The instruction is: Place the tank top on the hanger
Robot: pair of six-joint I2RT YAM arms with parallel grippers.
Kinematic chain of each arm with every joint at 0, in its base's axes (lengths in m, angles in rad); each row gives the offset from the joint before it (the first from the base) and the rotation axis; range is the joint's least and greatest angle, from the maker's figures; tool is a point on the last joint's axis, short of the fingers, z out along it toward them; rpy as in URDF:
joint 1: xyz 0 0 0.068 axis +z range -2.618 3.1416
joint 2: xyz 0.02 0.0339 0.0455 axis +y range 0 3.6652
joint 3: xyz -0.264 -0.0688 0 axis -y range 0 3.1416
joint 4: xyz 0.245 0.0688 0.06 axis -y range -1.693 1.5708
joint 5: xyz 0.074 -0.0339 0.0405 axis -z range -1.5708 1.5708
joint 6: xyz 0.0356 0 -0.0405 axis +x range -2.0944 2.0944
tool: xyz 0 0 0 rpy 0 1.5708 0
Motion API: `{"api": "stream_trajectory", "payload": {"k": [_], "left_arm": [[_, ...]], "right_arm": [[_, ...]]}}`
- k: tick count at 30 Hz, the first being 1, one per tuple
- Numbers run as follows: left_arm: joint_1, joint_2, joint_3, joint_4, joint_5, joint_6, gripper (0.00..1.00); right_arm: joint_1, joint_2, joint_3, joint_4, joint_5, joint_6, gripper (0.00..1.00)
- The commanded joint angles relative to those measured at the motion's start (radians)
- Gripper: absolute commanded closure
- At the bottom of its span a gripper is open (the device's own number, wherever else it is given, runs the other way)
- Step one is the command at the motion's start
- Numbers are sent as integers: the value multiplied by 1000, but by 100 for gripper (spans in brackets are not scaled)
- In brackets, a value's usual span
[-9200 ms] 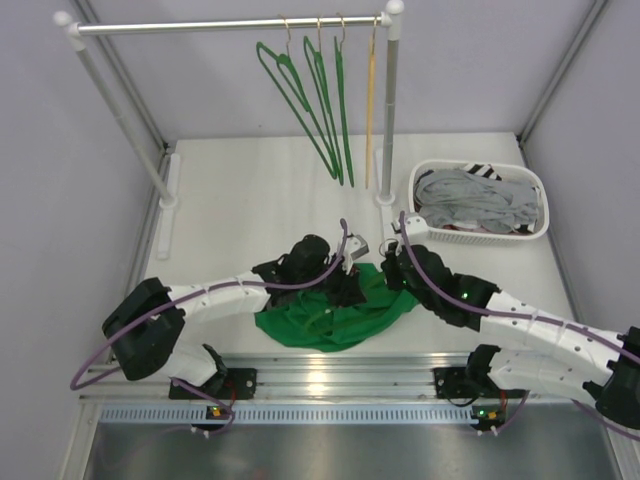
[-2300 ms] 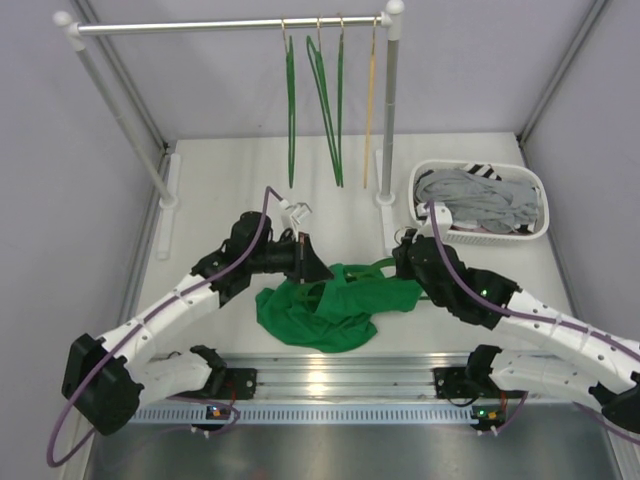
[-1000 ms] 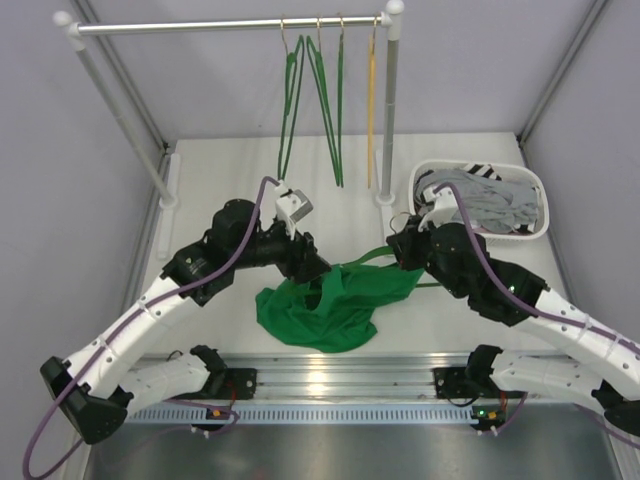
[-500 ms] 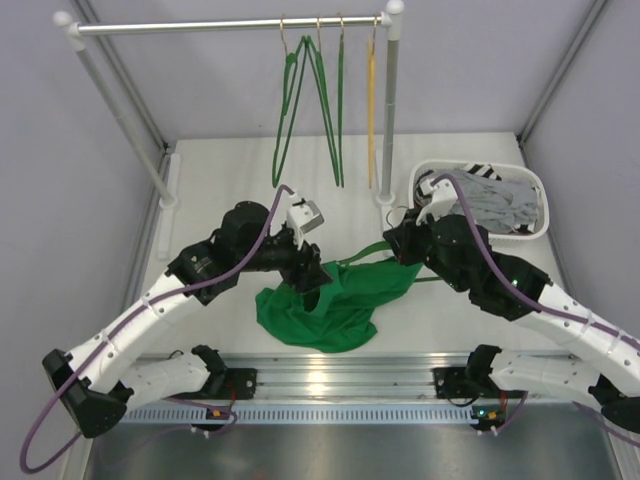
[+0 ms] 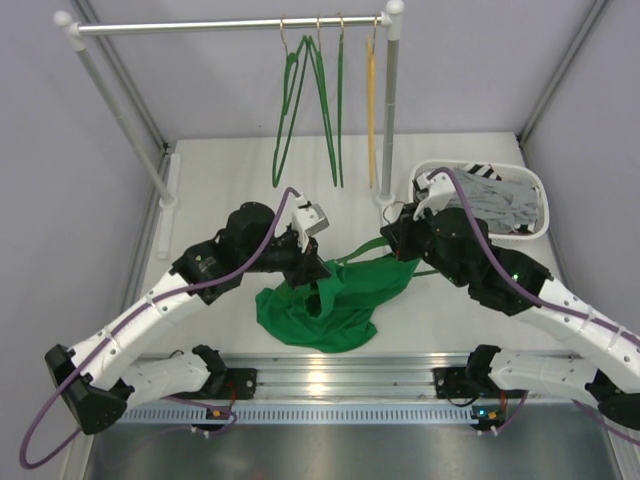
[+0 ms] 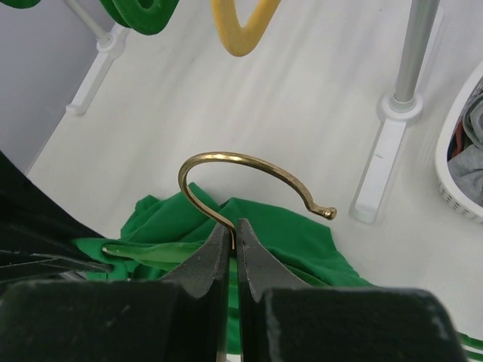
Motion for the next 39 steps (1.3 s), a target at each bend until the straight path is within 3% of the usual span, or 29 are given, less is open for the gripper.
{"api": "stream_trajectory", "payload": {"k": [1,2,7,20,30,39], "left_arm": [[-4,-6,25,53,14,11,90],[-6,-7,24,54,13,10,97],[-6,-53,10,74,-19,-16,100],[-7,-256,-88,230,-133,-116,100],[-6,-323,-87,250,-180,-162,100],[-6,-328,-49,241,-164,-179,100]], "right_arm": [[-1,-1,76,45,-19,-17,100],[-1,1,80,46,-20,-18,100],[-1,17,122,26,-28,-30,100],[-1,-7,171,-26,-33,-46,55],[-1,-190,-68,-15,-71,-63,47],[-1,-153,-164,77,-31,-115,38]]}}
